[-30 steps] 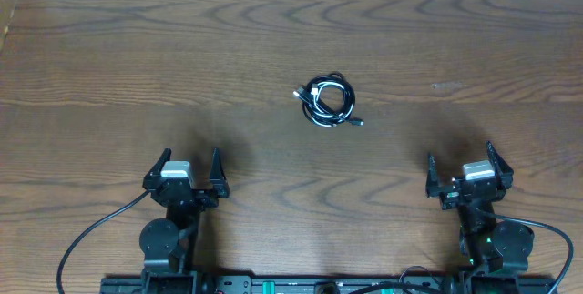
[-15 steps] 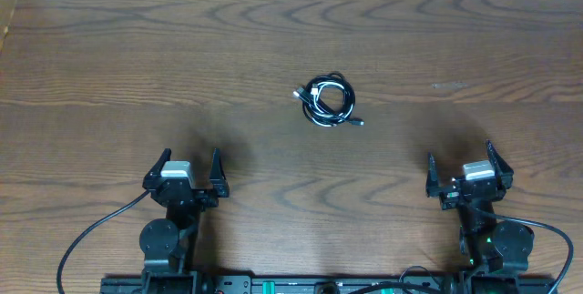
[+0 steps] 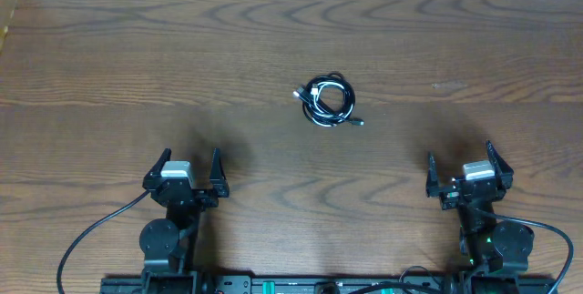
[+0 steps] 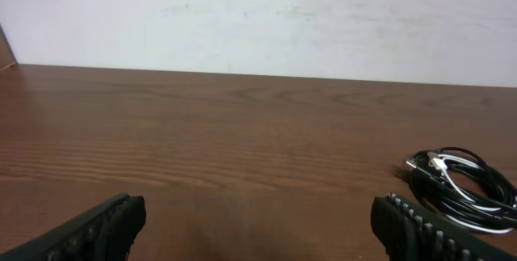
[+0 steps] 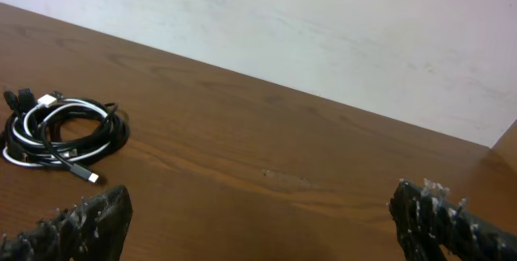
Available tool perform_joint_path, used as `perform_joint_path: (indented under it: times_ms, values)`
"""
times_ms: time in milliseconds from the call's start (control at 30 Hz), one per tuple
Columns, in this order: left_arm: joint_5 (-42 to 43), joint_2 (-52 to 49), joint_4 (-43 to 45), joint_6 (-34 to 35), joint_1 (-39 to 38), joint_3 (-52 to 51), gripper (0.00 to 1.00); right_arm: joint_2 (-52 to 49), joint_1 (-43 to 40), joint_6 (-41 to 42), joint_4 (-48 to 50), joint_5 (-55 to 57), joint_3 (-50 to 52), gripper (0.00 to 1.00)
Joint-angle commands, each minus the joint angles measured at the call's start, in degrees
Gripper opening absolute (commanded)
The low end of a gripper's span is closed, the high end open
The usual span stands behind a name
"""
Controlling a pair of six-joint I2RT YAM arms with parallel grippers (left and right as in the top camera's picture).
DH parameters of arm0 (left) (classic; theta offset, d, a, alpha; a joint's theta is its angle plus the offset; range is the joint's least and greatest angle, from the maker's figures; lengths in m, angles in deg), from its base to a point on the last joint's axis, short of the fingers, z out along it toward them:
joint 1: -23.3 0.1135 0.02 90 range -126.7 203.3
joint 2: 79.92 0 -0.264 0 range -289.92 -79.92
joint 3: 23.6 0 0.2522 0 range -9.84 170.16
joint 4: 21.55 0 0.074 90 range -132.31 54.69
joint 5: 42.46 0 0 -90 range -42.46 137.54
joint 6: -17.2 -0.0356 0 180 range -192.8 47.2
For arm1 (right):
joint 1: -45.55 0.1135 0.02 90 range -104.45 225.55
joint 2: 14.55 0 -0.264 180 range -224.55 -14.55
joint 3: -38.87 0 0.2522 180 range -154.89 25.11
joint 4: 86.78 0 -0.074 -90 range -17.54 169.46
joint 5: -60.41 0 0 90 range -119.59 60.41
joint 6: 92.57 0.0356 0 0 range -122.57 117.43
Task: Untangle cables
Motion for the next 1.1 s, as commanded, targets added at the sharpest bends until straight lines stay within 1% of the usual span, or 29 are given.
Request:
perform_joint_path:
  times_ms: [0,167,333,533,667,767,900,1067]
  values:
    - [1.03,0.00,-2.45,-0.76,0.35,-0.61,0.94,0.31,0.63,0.07,-0.26,-0.35,0.07,0.99]
    - [1.16,0.00,-2.34,0.04,0.35,-0.61,0.94,0.31,0.63,5.18,-0.04,0.35,0.07,0.99]
    - [0.22,0.00,-3.19,0.87,0.35,0.13,0.95,0.31,0.63,9.05,-0.09,4.33,0.04,0.99]
    - [-0.17,-0.98,-5.18,1.68,0.35,2.93,0.95,0.02,0.63,11.13,-0.52,4.55,-1.27,0.99]
    - [-0.33,-4.46,-7.80,2.12,0.35,6.03,0.95,-2.01,0.63,11.54,-4.07,4.57,-4.66,0.99]
    - [-0.33,-9.09,-9.46,2.75,0.35,9.14,0.94,-5.27,0.63,11.72,-6.82,4.50,-8.00,0.99]
    - [-0.28,-16.11,-13.60,4.63,0.35,14.80,0.94,-12.24,0.63,14.93,-9.46,3.96,-13.29,0.99]
    - [-0.09,-26.01,-23.71,5.33,0.35,24.98,0.95,-23.71,0.63,15.41,-14.34,-2.38,-21.68,0.99]
